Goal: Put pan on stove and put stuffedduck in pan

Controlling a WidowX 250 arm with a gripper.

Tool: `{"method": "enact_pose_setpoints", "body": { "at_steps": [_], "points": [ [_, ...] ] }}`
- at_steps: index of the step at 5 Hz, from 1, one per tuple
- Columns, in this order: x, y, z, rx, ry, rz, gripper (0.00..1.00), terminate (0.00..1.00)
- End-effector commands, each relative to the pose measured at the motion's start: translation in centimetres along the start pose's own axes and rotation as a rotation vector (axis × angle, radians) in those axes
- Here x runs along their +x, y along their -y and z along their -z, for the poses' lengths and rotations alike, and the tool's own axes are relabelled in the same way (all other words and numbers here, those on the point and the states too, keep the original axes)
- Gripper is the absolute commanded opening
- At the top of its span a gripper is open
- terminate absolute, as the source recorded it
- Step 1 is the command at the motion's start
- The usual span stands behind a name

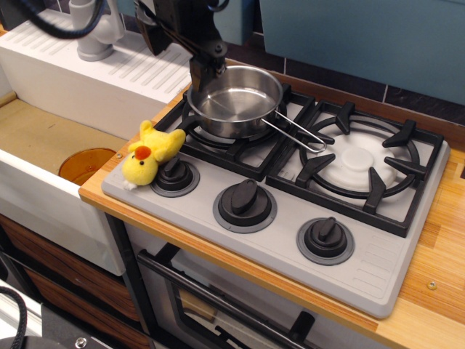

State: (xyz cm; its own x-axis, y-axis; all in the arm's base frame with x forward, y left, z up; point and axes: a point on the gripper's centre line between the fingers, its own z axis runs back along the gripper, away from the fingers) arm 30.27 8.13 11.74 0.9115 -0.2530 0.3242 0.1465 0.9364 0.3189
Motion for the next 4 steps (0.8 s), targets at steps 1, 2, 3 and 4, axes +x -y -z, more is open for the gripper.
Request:
{"method": "enact_pose_setpoints", "body": {
  "at_steps": [1,2,3,4],
  "points": [
    [-2.4,-1.6,-0.2,0.041,0.077,-0.007,1.00,0.00],
    [-4.0,-1.6,0.7,0.051,0.088,-0.011,1.00,0.00],
    [-5.0,-1.2,1.1,0.047,0.088,-0.028,1.00,0.00],
    [-5.5,-1.0,1.4,0.047,0.082,-0.031,1.00,0.00]
  ]
}}
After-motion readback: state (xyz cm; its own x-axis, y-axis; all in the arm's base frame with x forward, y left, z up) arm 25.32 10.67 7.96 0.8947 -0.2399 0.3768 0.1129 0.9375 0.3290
